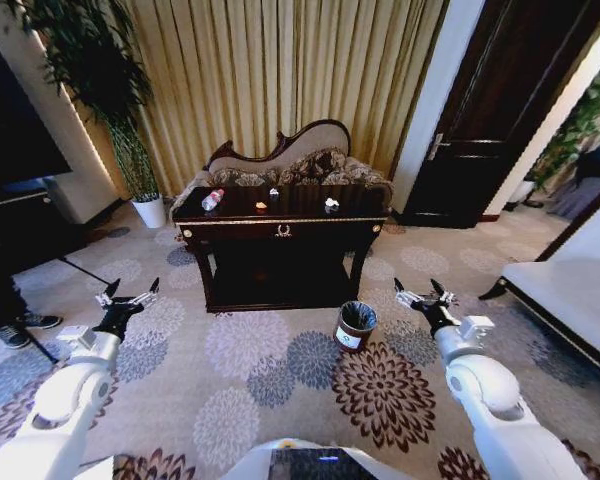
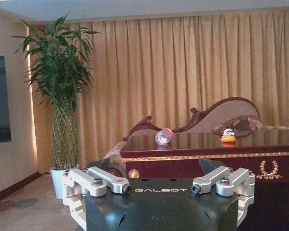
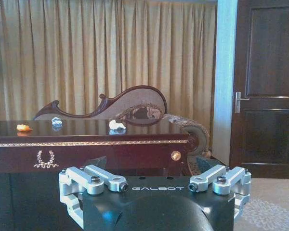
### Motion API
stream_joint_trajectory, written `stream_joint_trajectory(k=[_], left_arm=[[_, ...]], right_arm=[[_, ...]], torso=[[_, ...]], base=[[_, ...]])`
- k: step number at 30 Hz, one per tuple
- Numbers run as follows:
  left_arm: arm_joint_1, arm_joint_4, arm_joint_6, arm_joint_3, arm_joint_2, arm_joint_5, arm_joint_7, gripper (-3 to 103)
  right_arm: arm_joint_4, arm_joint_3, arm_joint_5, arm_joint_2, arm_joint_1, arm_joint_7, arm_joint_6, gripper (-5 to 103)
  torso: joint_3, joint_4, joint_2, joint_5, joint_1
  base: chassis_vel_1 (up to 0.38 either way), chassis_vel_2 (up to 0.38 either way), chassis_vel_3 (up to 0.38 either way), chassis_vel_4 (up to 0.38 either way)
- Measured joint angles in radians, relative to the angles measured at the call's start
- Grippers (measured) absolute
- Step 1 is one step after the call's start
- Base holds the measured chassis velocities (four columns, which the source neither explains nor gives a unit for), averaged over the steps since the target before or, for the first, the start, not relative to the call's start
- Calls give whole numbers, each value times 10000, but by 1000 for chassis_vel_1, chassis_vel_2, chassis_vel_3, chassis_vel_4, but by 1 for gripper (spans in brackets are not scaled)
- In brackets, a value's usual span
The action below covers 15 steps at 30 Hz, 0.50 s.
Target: Move to the front of the table and place the trash on the table into the trash bin.
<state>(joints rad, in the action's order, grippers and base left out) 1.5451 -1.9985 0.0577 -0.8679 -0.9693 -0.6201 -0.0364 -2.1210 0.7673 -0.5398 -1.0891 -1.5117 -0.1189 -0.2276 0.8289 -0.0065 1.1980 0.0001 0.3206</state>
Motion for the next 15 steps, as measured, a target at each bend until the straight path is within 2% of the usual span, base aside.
stream_joint_trajectory(k=[15], left_arm=[[34,5,-45,-23,-57,4,32,100]], right_arm=[[-17,-76,15,-51,-20,1,3,100]], torso=[[-1,0,1,-1,-1]], base=[[-175,163,168,-173]])
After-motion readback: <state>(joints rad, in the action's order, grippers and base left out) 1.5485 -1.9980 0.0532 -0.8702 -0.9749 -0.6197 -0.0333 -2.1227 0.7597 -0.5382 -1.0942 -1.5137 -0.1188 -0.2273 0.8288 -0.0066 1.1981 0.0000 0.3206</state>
